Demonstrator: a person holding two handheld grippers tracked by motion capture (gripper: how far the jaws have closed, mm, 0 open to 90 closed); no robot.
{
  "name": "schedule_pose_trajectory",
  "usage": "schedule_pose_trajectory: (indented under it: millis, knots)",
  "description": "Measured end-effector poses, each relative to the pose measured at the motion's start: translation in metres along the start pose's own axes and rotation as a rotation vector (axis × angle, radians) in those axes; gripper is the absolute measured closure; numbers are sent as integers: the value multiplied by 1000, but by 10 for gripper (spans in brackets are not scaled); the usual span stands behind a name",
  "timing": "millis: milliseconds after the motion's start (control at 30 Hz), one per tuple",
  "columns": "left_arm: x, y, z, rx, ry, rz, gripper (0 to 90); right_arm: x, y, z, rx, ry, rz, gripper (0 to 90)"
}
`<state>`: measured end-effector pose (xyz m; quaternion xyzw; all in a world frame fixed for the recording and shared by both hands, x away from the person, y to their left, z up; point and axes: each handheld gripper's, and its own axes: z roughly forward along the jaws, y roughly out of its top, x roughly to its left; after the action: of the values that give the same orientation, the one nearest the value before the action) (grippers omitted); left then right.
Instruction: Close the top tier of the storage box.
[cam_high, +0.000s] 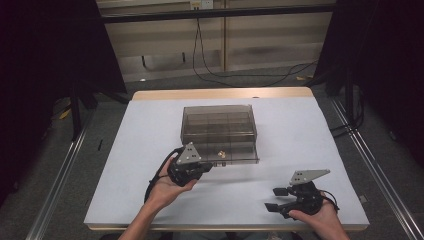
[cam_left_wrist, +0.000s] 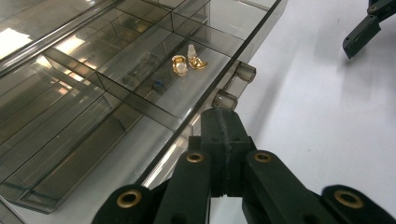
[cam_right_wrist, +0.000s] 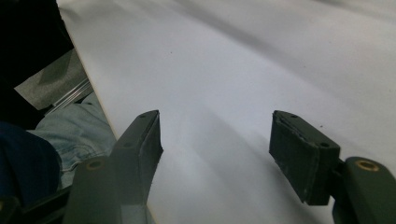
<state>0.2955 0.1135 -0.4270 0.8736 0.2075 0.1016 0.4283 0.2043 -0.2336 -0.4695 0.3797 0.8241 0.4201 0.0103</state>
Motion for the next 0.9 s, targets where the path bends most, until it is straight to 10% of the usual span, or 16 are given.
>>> schedule_pose_trajectory:
  millis: [900]
  knots:
    - [12, 11, 3, -23, 34, -20, 900, 1, 0, 3, 9, -2, -16, 331]
